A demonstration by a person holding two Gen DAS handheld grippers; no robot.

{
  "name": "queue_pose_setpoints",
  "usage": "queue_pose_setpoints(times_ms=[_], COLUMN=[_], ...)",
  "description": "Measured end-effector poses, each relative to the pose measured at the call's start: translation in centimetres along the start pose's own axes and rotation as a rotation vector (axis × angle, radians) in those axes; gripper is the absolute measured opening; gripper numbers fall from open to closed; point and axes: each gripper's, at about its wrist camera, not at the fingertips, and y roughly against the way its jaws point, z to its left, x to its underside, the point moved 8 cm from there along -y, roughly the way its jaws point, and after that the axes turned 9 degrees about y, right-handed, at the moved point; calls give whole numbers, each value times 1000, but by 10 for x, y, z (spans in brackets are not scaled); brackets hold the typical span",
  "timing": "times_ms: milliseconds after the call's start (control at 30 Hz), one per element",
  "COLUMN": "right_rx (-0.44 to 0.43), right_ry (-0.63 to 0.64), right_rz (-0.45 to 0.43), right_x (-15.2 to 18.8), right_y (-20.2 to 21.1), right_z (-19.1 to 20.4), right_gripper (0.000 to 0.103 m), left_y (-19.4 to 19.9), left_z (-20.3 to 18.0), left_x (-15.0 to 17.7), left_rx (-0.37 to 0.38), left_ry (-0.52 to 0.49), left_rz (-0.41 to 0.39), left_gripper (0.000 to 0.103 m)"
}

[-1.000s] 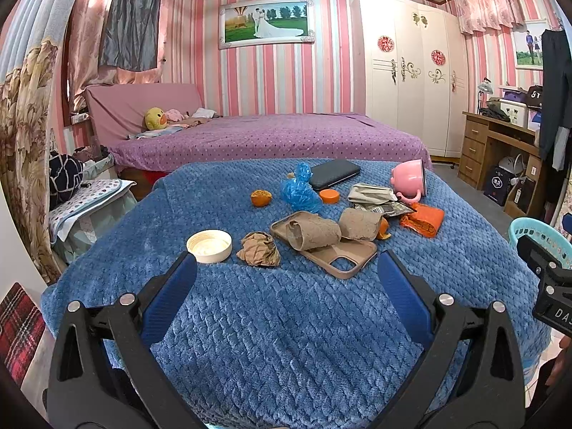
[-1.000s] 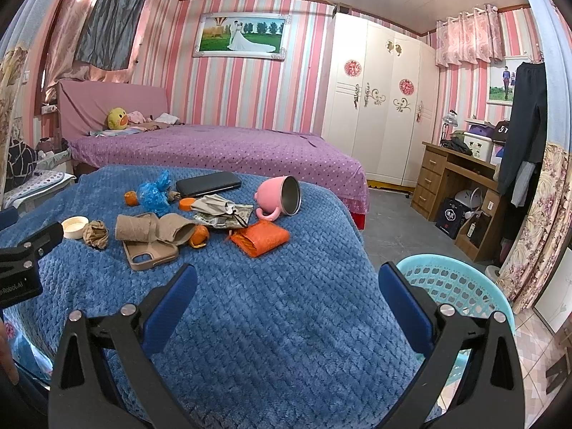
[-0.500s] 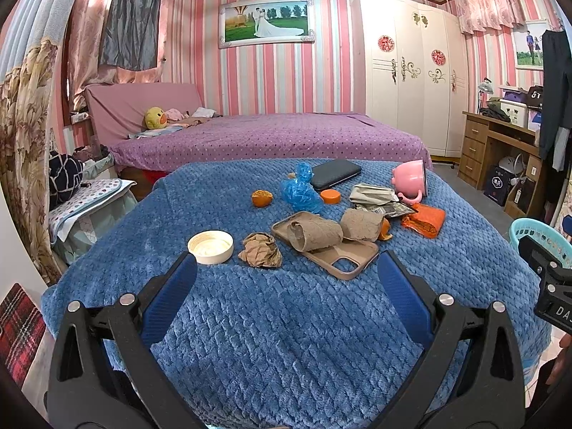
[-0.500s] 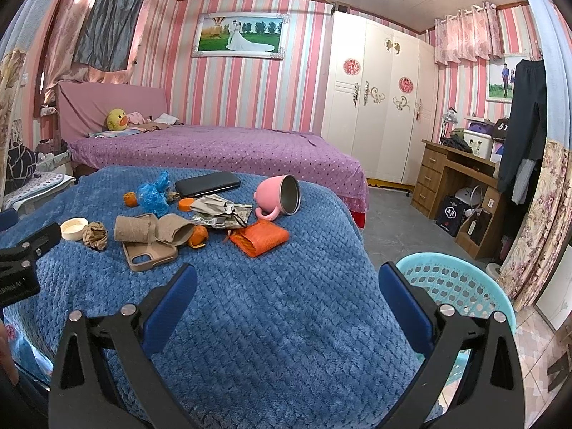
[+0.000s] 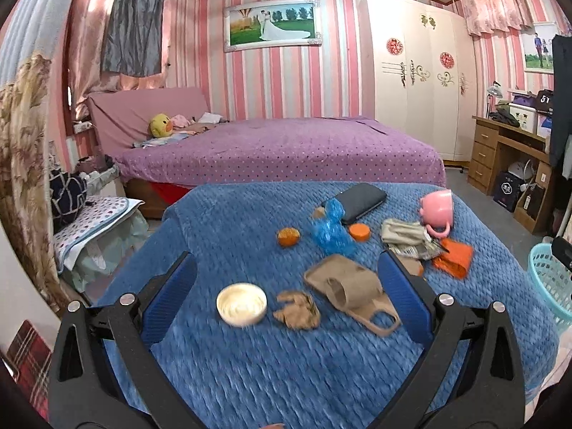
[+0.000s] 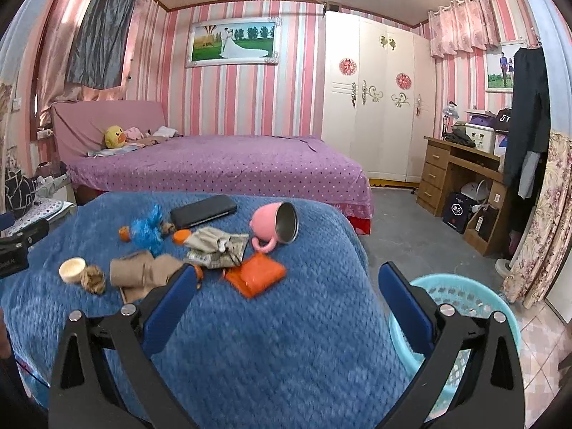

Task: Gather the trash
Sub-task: 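Grasp the cream round lid with the left tool while the right tool grasps the cardboard tube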

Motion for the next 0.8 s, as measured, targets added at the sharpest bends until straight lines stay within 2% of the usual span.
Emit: queue_pose_setpoints(times_ms=[133, 300, 467, 567, 800], right_rx=[-2, -19, 7, -14, -69], right_ry=[6, -15, -28, -29, -70], right_rz=[-1, -1, 58, 116, 149], right_x=[-18, -29, -10, 10, 24], right_y=[-23, -55, -85, -105, -122], right_z=[0, -1, -3, -2, 3], right_gripper=[99, 99, 99, 99, 99], left_y=[-32, -76, -114, -128, -149], left_z=[16, 49, 69, 80, 76], left_x=[-10, 6, 38, 49, 73], left_rx=[5, -73, -101, -107, -83], left_ry=[25, 52, 37, 56, 55], left_rz=[51, 122, 228, 264, 354], left_gripper=[98, 98, 98, 98, 97])
